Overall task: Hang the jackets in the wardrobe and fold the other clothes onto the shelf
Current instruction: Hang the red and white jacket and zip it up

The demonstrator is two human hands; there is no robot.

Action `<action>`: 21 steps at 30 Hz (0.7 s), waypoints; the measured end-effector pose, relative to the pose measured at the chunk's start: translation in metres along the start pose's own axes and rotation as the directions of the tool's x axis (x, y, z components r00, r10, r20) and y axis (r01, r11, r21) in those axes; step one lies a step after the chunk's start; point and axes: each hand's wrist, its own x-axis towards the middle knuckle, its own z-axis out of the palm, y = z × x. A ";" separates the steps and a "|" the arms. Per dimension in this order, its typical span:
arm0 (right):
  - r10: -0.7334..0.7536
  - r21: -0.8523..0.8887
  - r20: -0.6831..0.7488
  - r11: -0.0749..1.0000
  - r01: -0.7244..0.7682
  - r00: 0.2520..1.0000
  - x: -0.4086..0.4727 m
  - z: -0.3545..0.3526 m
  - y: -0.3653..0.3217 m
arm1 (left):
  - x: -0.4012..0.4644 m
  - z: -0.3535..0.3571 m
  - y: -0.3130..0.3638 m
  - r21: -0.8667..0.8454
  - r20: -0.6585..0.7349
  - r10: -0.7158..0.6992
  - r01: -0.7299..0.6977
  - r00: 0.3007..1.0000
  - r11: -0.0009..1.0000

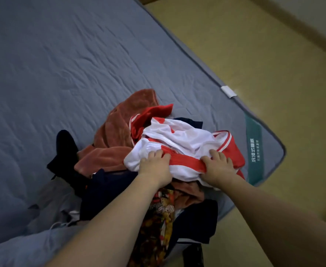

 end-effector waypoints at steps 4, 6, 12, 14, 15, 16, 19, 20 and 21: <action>-0.140 0.299 -0.238 0.931 0.209 0.961 0.004 -0.001 -0.003 | 0.006 0.016 -0.005 0.197 -0.108 -0.092 0.112 0.990 0.974; -0.075 0.636 -0.236 0.742 0.213 0.969 -0.011 -0.021 -0.009 | -0.004 0.018 -0.011 0.154 -0.210 -0.070 0.104 0.975 0.983; -0.218 0.969 -0.221 0.064 0.240 0.951 -0.070 -0.134 -0.042 | -0.055 -0.013 -0.008 -0.435 -0.370 -0.105 -0.072 0.923 0.897; -0.318 0.964 -0.265 -0.098 0.246 0.910 -0.090 -0.170 -0.051 | -0.061 -0.031 -0.008 -0.556 -0.411 -0.196 -0.075 0.890 0.828; -0.367 0.961 -0.272 -0.152 0.231 0.889 -0.098 -0.182 -0.053 | -0.064 -0.039 -0.010 -0.521 -0.466 -0.200 -0.084 0.862 0.850; -0.403 0.959 -0.269 -0.198 0.203 0.875 -0.103 -0.191 -0.054 | -0.066 -0.047 -0.011 -0.484 -0.494 -0.177 -0.100 0.851 0.869; -0.420 0.955 -0.211 -0.281 0.095 0.883 -0.116 -0.201 -0.051 | -0.085 -0.063 -0.014 -0.763 -0.446 -0.170 -0.274 0.879 0.586; -0.414 0.943 -0.201 -0.327 0.060 0.888 -0.118 -0.200 -0.051 | -0.096 -0.070 -0.015 -0.888 -0.401 -0.273 -0.298 0.874 0.351; -0.396 0.935 -0.202 -0.352 0.056 0.896 -0.119 -0.196 -0.053 | -0.107 -0.078 -0.021 -0.936 -0.349 -0.399 -0.339 0.848 0.098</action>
